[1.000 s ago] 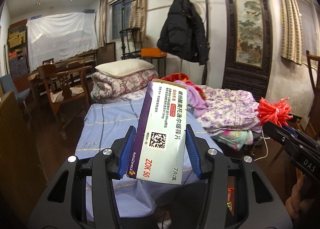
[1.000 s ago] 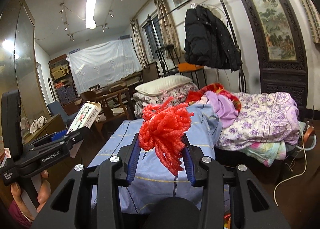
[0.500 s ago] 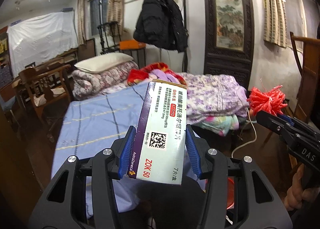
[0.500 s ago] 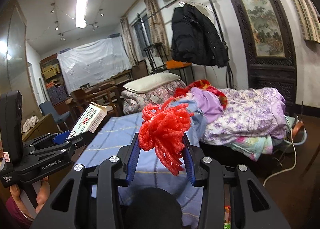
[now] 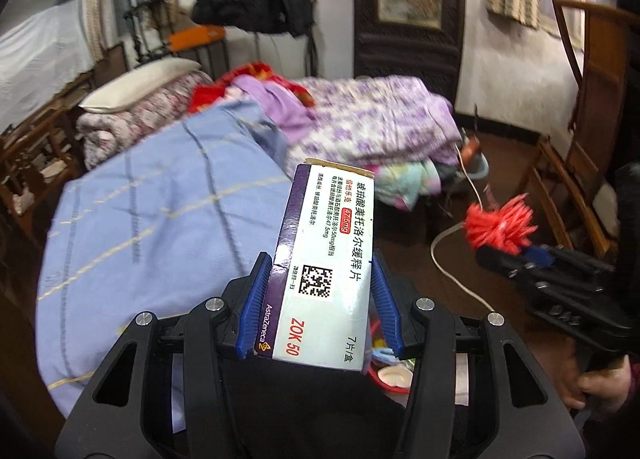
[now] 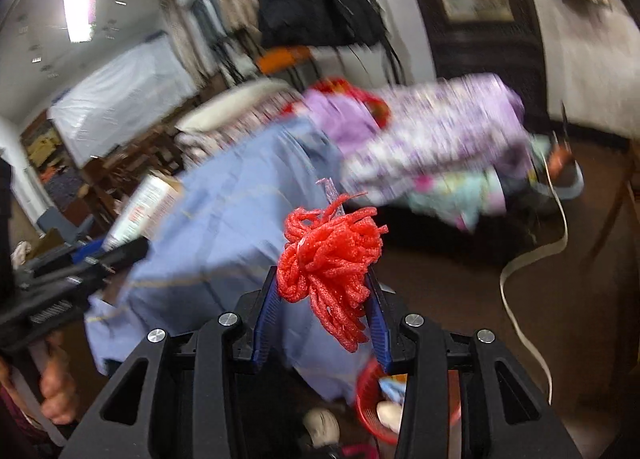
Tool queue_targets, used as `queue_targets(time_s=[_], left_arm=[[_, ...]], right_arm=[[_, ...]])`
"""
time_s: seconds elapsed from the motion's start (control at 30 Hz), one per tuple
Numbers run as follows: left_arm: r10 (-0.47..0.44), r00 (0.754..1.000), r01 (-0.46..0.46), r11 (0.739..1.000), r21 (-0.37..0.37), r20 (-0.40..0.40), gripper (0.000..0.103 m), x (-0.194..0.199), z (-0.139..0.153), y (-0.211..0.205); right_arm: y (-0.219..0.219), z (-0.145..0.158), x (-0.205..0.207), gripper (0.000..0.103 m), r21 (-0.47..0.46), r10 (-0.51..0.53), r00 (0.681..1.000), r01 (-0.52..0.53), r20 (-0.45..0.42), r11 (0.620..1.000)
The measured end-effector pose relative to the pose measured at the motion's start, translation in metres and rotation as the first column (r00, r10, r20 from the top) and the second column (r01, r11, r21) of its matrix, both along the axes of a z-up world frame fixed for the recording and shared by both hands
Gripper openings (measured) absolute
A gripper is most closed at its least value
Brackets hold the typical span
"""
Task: Collect trash
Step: 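Carry the white box and red pom-pom over to the red wastebasket, then open the right tool over the wastebasket to drop the red pom-pom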
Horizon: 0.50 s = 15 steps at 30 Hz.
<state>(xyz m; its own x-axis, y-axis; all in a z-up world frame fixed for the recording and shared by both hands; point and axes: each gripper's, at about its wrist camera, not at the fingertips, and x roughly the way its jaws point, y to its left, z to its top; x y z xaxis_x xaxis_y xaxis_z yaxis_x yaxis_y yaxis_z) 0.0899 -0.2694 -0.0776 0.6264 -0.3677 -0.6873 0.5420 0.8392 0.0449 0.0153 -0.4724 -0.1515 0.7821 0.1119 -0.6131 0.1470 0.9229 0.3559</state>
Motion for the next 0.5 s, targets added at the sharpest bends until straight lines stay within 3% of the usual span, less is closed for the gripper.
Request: queue_targets(time_s=[0.13, 0.17, 0.23, 0.27, 0.37, 0.5], left_arm=[[-0.051, 0.997, 0.053, 0.998, 0.037, -0.059, 0.049, 0.011, -0.026, -0.025], [-0.060, 0.996, 0.063, 0.997, 0.045, -0.070, 0.049, 0.012, -0.031, -0.030], [-0.079, 0.993, 0.085, 0.994, 0.062, -0.093, 0.049, 0.015, -0.043, -0.042], [-0.090, 0.990, 0.099, 0.993, 0.072, -0.108, 0.049, 0.017, -0.050, -0.048], [-0.112, 0.984, 0.126, 0.987, 0.101, -0.139, 0.049, 0.020, -0.066, -0.066], [-0.130, 0.979, 0.151, 0.980, 0.127, -0.158, 0.049, 0.022, -0.079, -0.082]], right_arm=[[-0.023, -0.055, 0.018, 0.042, 0.055, -0.029, 0.986, 0.038, -0.167, 0.998], [-0.029, -0.079, 0.025, 0.045, 0.090, -0.012, 0.969, 0.035, -0.246, 0.995], [-0.032, -0.110, 0.032, 0.056, 0.129, 0.002, 0.939, 0.045, -0.344, 0.991], [-0.034, -0.124, 0.035, 0.066, 0.155, 0.014, 0.921, 0.050, -0.390, 0.987], [-0.038, -0.145, 0.033, 0.068, 0.189, 0.005, 0.902, 0.085, -0.432, 0.978], [-0.046, -0.136, 0.024, 0.068, 0.175, -0.039, 0.922, 0.114, -0.384, 0.978]])
